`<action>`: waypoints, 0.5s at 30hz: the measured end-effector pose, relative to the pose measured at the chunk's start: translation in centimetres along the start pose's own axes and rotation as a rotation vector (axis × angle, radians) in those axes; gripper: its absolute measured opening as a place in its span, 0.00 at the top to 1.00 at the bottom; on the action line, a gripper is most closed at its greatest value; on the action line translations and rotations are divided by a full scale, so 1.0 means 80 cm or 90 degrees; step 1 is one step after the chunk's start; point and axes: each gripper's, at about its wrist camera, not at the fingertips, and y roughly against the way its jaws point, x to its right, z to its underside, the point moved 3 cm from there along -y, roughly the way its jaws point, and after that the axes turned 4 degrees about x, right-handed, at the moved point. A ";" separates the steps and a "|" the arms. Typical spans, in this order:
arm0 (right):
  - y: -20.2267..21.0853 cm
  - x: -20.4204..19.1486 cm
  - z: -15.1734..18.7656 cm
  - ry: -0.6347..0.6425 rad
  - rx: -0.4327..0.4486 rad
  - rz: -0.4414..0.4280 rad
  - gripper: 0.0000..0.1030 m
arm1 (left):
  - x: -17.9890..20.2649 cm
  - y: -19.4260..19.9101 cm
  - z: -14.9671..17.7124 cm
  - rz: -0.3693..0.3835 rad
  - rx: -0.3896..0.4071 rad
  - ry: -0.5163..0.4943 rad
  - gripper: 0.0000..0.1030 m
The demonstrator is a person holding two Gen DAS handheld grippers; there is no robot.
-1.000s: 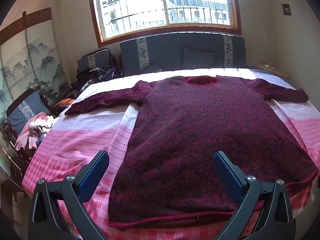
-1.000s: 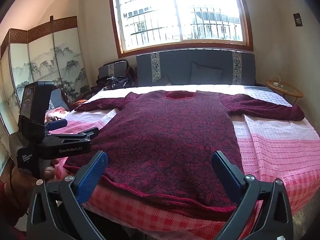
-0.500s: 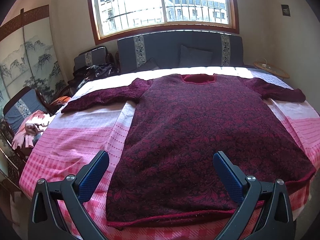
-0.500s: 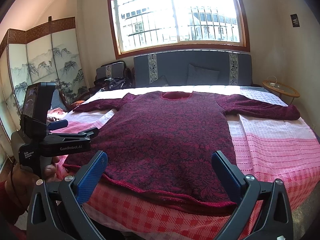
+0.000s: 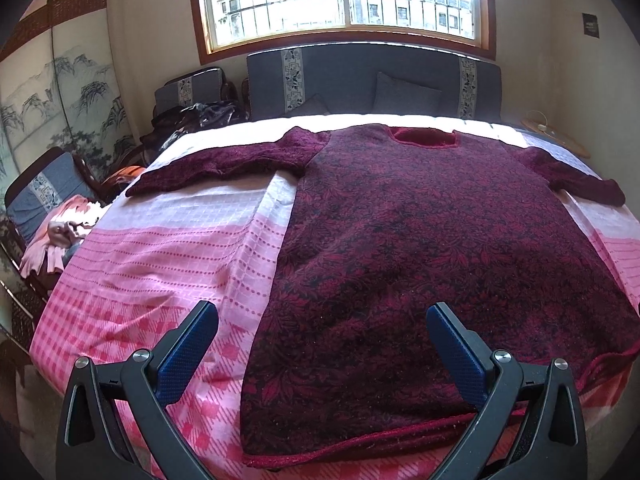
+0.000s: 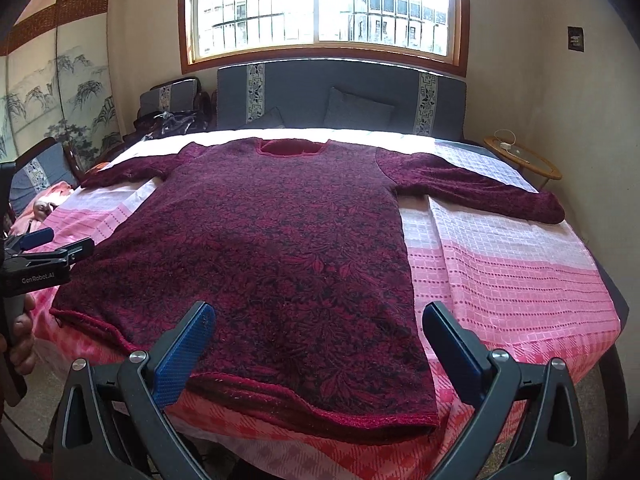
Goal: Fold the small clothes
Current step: 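Move both grippers over the dark red sweater toward its sleeves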
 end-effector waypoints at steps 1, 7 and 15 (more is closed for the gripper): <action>-0.005 0.003 -0.001 -0.002 -0.005 0.005 0.00 | -0.003 -0.003 0.001 -0.001 0.000 0.004 0.00; -0.024 0.010 -0.005 0.005 -0.018 0.047 0.00 | -0.021 -0.020 0.006 -0.011 -0.016 0.034 0.00; -0.040 0.016 -0.012 0.003 -0.029 0.071 0.00 | -0.030 -0.032 0.009 -0.029 -0.031 0.037 0.00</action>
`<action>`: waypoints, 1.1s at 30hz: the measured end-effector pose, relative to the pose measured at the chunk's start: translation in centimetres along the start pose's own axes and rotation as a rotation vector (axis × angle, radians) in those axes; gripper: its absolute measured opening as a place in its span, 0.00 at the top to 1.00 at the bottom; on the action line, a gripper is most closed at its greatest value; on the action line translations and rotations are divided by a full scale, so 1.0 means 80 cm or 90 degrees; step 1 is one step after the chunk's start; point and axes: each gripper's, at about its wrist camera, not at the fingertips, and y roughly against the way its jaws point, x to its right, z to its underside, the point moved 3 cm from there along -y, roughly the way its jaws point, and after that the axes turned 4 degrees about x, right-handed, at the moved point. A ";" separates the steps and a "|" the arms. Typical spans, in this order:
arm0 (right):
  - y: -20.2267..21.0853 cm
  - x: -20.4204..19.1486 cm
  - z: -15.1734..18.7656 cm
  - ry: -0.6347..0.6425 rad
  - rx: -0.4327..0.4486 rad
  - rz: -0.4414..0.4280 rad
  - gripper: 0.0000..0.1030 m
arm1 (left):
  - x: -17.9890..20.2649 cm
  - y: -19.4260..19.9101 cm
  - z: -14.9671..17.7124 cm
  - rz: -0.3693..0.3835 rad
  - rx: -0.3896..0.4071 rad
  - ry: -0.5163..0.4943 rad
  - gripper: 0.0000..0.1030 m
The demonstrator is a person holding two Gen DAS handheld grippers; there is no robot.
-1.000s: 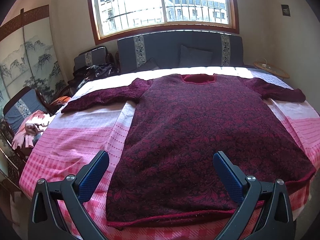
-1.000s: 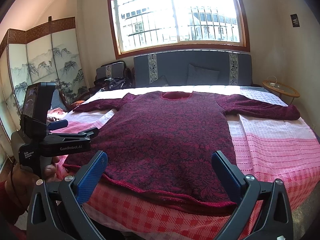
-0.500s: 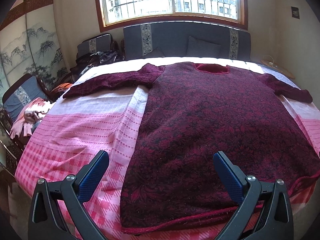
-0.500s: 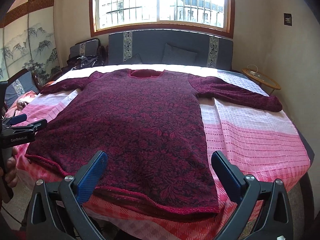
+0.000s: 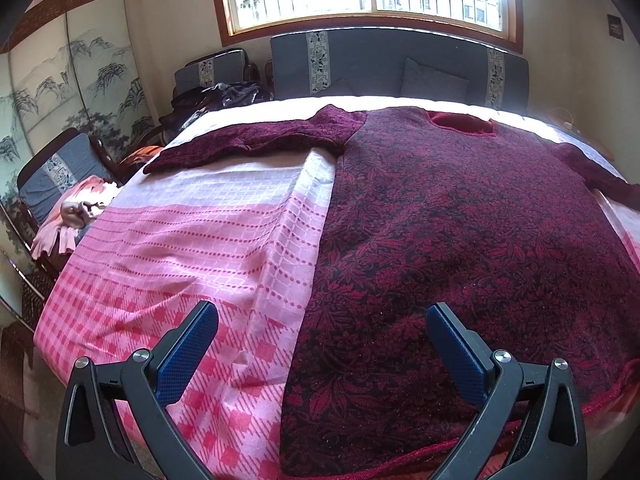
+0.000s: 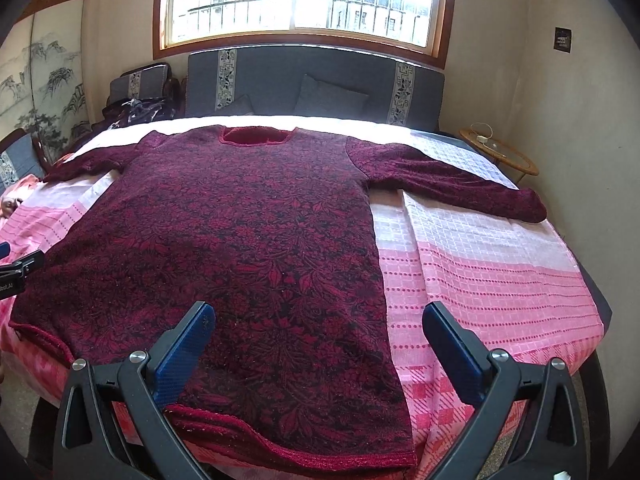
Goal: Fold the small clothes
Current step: 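Move both grippers over the dark red sweater toward its sleeves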
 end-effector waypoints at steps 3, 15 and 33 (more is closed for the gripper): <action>-0.004 0.002 -0.001 -0.001 -0.004 0.002 0.00 | -0.002 -0.005 -0.001 -0.002 0.003 -0.003 0.00; -0.015 0.003 0.003 0.006 -0.021 0.012 0.00 | -0.006 -0.019 0.006 0.059 -0.013 -0.017 0.00; -0.027 0.012 0.012 0.001 -0.046 0.017 0.00 | -0.024 -0.048 0.019 0.161 -0.059 0.013 0.11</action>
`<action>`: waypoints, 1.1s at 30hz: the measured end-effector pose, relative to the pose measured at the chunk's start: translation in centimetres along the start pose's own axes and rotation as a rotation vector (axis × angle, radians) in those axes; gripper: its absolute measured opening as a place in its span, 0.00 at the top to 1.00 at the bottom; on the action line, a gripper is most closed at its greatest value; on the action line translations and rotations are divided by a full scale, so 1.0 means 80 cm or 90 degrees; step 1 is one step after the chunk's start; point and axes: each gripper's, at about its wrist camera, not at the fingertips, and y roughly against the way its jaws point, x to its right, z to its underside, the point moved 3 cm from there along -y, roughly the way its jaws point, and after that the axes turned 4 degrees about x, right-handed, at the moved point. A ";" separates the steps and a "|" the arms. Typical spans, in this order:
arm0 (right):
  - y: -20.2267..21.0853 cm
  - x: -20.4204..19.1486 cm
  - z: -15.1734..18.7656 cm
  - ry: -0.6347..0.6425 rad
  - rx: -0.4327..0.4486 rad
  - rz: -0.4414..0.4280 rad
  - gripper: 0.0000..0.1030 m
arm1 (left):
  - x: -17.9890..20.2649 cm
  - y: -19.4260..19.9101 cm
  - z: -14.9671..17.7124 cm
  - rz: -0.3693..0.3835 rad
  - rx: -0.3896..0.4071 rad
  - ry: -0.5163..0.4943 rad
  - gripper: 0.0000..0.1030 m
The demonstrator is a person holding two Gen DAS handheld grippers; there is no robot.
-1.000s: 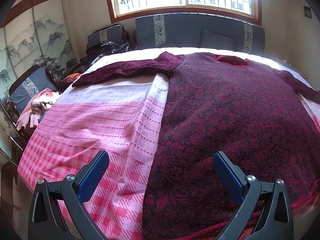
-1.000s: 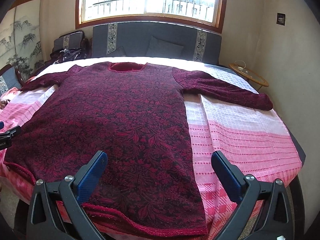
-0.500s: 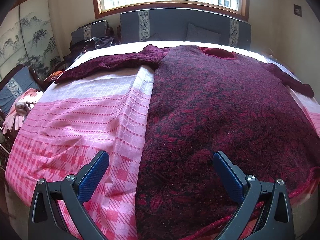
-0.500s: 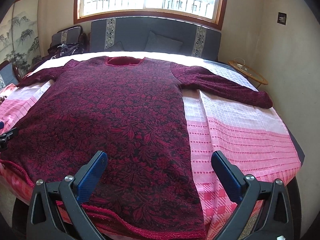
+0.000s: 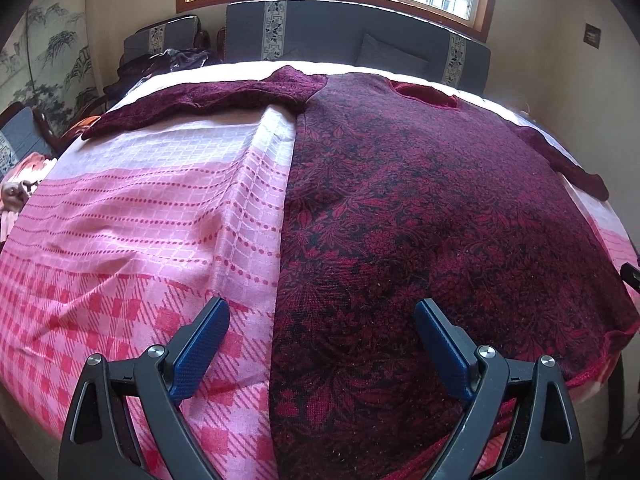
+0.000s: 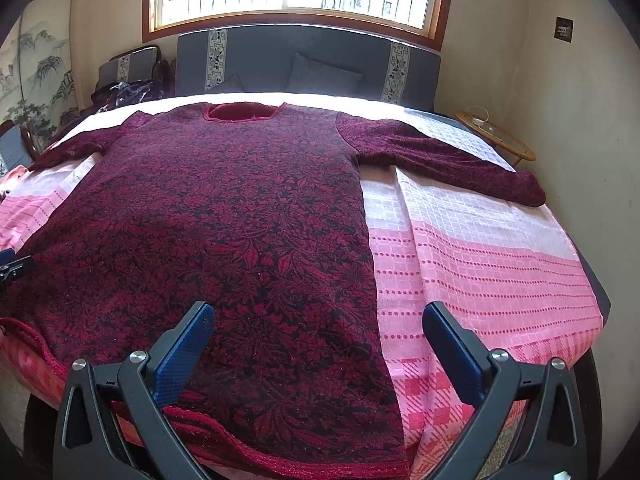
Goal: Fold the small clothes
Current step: 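Grasp the sleeve cuff with the right gripper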
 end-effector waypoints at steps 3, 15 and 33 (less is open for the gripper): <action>-0.001 0.000 0.002 0.000 -0.004 -0.001 0.00 | -0.003 -0.003 0.003 0.008 -0.002 0.012 0.11; 0.001 0.034 0.028 -0.034 -0.023 -0.068 0.02 | -0.008 -0.002 0.005 0.085 -0.018 -0.029 0.27; -0.026 0.095 0.069 -0.202 -0.101 -0.293 0.28 | -0.005 0.001 0.006 0.203 -0.081 -0.030 0.66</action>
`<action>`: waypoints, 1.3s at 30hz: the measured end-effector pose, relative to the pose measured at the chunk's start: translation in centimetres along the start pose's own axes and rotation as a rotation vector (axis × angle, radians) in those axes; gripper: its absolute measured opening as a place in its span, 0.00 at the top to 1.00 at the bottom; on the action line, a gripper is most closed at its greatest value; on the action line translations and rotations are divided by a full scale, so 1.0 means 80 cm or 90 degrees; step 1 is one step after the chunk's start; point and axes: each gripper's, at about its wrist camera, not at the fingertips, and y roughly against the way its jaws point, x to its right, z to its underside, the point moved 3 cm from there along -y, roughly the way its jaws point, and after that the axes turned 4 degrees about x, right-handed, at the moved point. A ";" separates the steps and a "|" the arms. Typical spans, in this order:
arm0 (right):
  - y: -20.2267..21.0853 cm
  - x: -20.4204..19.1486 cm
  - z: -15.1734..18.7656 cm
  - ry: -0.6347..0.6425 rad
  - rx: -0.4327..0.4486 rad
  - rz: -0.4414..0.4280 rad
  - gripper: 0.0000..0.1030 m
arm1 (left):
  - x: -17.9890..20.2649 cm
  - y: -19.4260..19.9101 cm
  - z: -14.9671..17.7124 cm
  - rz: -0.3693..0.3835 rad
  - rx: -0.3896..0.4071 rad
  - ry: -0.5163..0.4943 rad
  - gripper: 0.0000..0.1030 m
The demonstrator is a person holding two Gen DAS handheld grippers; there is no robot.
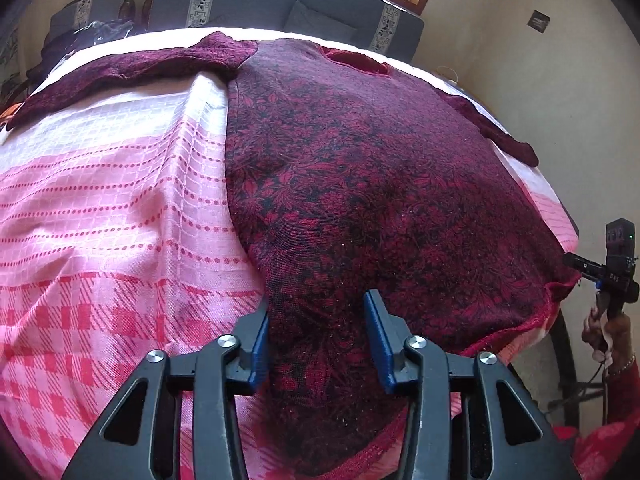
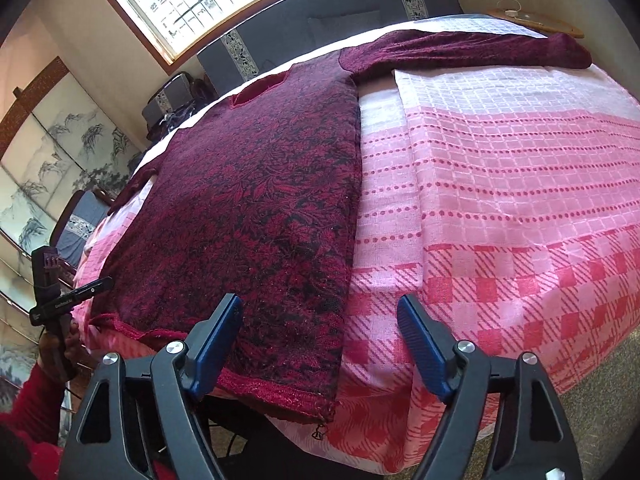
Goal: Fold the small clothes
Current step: 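Grasp the sleeve cuff with the right gripper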
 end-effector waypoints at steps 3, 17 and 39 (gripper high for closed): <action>-0.003 0.000 0.000 -0.009 -0.014 -0.024 0.40 | -0.005 0.001 0.000 0.014 -0.008 0.028 0.69; 0.036 0.099 -0.112 -0.155 0.105 -0.077 0.35 | -0.019 0.021 0.009 -0.053 0.058 0.082 0.48; -0.006 0.440 -0.322 -0.440 0.284 0.097 0.36 | 0.031 -0.032 -0.072 -0.118 0.110 0.127 0.48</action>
